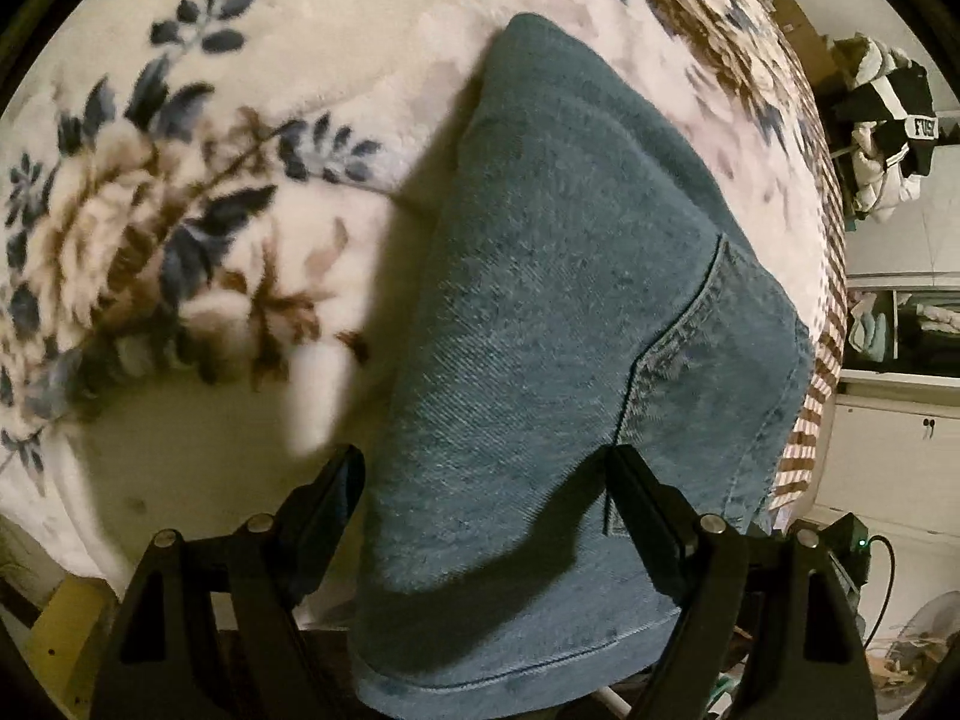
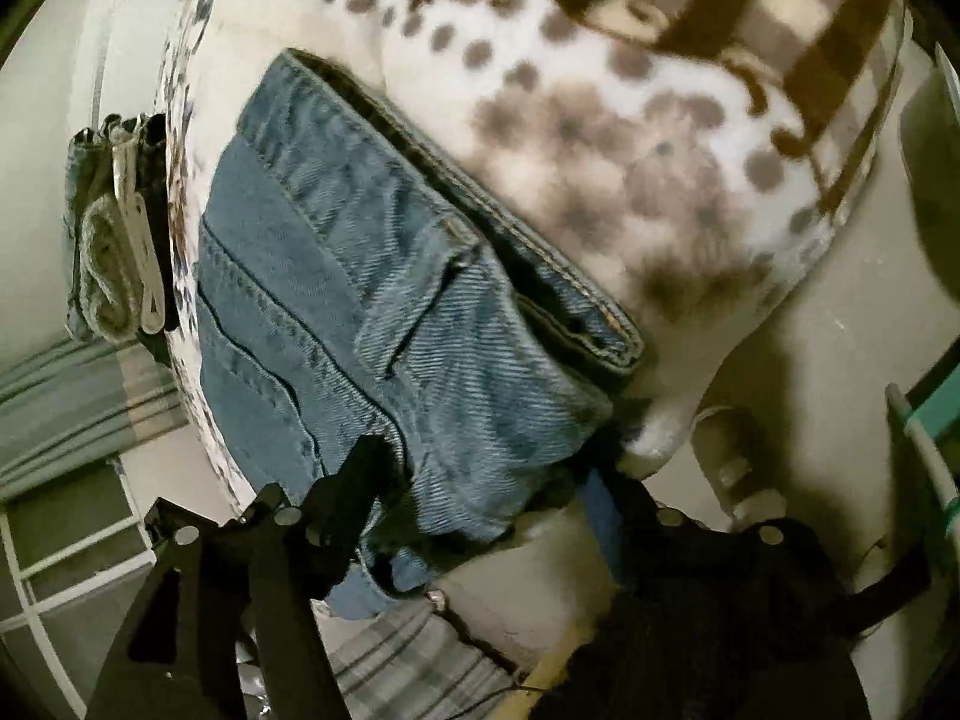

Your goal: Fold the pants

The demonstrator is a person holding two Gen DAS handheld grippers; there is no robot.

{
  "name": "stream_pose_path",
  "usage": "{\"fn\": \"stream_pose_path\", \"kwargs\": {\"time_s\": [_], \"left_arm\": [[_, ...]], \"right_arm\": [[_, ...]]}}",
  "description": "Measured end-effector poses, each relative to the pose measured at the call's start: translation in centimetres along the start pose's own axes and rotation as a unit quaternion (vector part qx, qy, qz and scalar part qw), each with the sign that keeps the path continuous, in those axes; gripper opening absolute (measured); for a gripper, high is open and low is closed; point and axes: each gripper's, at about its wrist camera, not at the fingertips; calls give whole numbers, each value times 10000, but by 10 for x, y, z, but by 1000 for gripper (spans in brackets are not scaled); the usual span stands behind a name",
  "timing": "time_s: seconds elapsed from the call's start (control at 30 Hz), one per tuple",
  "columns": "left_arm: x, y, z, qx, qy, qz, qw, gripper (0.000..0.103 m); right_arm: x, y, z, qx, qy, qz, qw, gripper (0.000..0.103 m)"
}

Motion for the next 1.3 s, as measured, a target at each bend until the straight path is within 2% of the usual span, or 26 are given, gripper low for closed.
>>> {"fn": "stream_pose_path", "kwargs": {"time_s": [0.07,0.13,0.17,0.23,0.27,0.3,0.4,0.53,0.77,0.9,1.03,1.1,1.17,1.23,1.27,1.3], "left_arm": [[0,0,2,-18,4,-21,10000,83],[1,0,4,-43,39,-42,10000,83],[1,0,4,-35,38,-31,10000,83],[-1,0,3,-34,37,-6,10000,83],[-1,0,4,-34,38,8,10000,83],[-3,0,2,-32,41,11,10000,83],[0,0,4,-36,42,-2,10000,83],[-1,0,3,-28,46,-20,10000,83],[-5,2,1,-35,63,-38,10000,83],[-6,2,3,-45,80,-68,9999,83],[-3,3,2,-30,55,-57,10000,83],[-4,2,3,-27,86,-69,9999,83],[-5,2,4,-21,112,-71,9999,83],[-5,2,3,-6,125,-82,9999,83],[-5,2,3,4,122,-85,9999,83],[-5,2,3,4,122,-84,9999,83]], "right_arm": [[10,0,6,-38,-145,280,9995,78],[10,0,9,32,-316,451,9985,75],[3,0,6,137,-199,334,9992,73],[-10,2,2,263,4,120,9996,66],[-19,3,-2,392,58,2,9992,55],[-26,4,-6,491,117,-114,9987,50],[-40,9,-15,669,259,-323,9969,44],[-51,10,-23,677,494,-727,9938,44],[-57,6,-36,634,556,-877,9926,45],[-33,-7,-23,461,490,-566,9961,55],[-33,-12,-16,401,616,-692,9949,59],[-28,-10,-14,449,387,-450,9972,64],[-28,-8,-14,530,310,-229,9979,64],[-42,-4,-20,790,408,-406,9952,60],[-53,0,-22,865,558,-644,9926,47],[-61,3,-23,898,716,-797,9902,39]]}}
Point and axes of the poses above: each gripper's, at about its wrist camera, not at the fingertips, and z roughly the way its jaws point, x to its right, y to its underside, and after that the axes turned 13 degrees about -z, right-handed
